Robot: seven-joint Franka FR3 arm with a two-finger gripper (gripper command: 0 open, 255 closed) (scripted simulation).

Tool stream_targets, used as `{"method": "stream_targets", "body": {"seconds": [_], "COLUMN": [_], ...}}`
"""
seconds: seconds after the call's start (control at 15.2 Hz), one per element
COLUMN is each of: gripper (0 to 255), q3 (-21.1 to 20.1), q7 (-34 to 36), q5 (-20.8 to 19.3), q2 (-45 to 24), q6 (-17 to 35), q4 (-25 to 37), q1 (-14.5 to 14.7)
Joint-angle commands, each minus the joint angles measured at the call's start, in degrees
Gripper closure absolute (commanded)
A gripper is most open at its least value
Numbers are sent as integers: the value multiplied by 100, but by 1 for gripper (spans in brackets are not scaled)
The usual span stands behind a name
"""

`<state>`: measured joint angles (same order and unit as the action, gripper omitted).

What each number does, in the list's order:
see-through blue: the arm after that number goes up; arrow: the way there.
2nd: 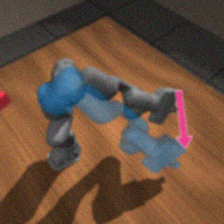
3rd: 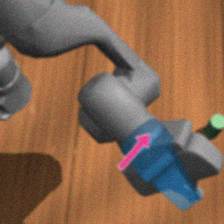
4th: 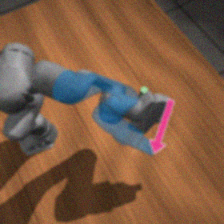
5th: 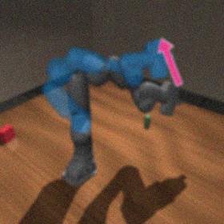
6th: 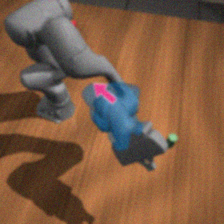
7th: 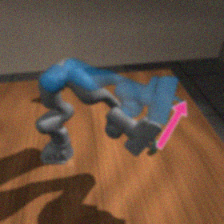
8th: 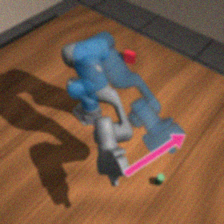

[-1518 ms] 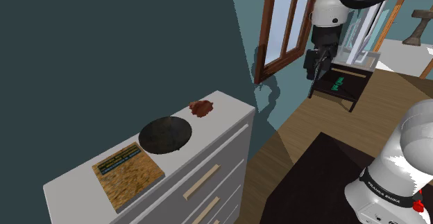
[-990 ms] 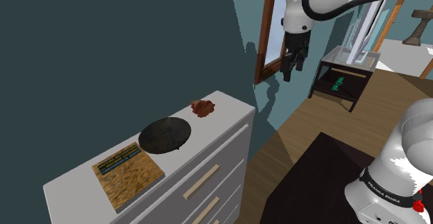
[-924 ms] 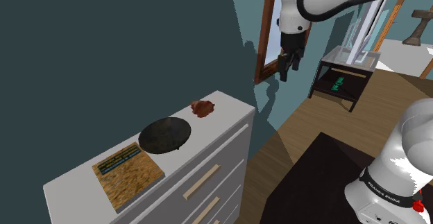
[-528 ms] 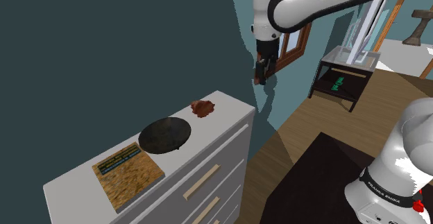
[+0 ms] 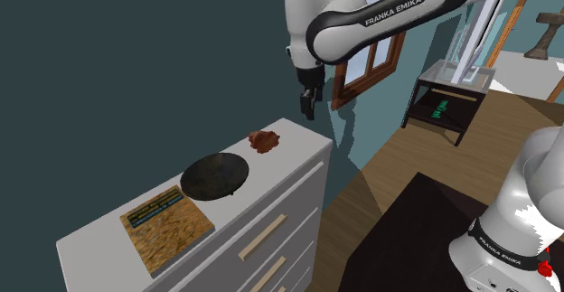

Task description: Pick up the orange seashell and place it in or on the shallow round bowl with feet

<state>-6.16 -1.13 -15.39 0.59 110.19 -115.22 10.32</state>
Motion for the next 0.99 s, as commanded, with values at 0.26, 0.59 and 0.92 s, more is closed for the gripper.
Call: {"method": "stream_targets", "body": {"seconds": [0.26,0.59,0.92], "gripper": [0,0,0], "q3": [-249,-398,-376], "q7": [-164,-331,-331], "q5": [-475,-900,-1028], "q2": [-1139,-2054,-2300], "q6": [93,72,320], "q4": [1029,1930,1927], "q1": [299,616,634]}}
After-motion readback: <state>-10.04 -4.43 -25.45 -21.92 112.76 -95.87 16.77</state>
